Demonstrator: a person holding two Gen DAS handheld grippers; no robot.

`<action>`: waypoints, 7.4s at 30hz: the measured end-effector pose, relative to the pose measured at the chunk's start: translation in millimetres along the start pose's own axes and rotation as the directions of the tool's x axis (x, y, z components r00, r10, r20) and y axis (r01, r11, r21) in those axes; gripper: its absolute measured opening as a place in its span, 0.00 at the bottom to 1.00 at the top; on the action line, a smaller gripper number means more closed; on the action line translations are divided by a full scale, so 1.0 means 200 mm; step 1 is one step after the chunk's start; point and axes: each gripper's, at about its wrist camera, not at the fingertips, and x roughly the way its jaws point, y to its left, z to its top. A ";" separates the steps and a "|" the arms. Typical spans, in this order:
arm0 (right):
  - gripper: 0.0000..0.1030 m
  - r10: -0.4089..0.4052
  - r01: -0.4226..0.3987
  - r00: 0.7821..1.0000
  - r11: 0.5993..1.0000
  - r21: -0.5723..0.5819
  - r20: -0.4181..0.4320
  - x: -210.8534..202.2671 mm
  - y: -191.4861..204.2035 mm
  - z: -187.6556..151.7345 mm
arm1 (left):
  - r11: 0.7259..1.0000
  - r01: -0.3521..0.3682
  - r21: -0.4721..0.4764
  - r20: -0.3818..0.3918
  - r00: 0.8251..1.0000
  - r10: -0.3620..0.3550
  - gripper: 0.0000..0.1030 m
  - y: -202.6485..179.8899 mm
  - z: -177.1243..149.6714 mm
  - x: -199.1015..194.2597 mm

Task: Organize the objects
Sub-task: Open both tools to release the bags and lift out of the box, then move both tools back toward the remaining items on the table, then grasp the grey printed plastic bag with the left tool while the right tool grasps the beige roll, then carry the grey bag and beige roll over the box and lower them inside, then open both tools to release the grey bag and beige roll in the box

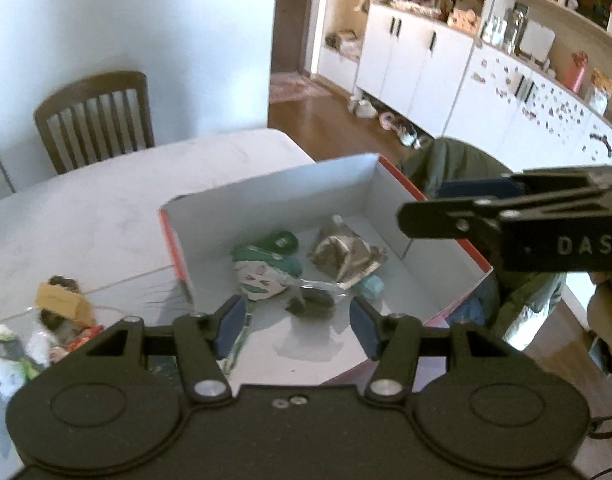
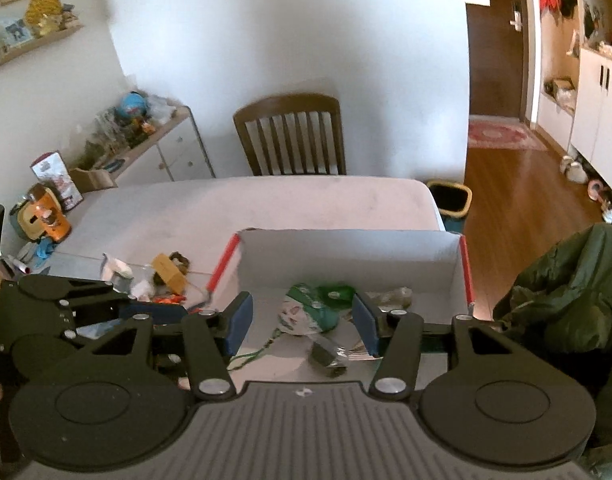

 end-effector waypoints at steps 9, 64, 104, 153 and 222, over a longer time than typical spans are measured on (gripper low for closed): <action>0.62 0.017 -0.018 0.999 0.999 0.030 0.043 -0.11 0.20 -0.09 | 0.998 -0.048 -0.029 0.083 0.995 0.051 0.58 0.16 -0.11 -0.24; 0.82 0.081 -0.123 0.974 0.974 -0.190 -0.212 0.80 1.46 -0.41 | 0.892 -0.277 -0.357 -0.024 0.957 0.288 0.99 1.64 -0.28 -0.03; 0.49 0.054 -0.187 0.930 0.921 -0.341 -0.363 1.20 1.65 -0.58 | 0.851 -0.265 -0.453 -0.113 0.964 0.240 0.43 1.87 -0.58 0.12; 0.20 0.006 -0.004 0.999 0.999 0.038 -0.042 0.22 0.95 -0.25 | 0.972 -0.046 -0.229 -0.007 0.999 0.046 0.32 0.77 -0.35 -0.33; 0.20 -0.161 0.157 0.929 0.987 -0.038 -0.334 0.76 -0.25 -0.22 | 0.979 -0.178 0.105 -0.385 0.900 0.205 0.33 -0.02 0.06 0.79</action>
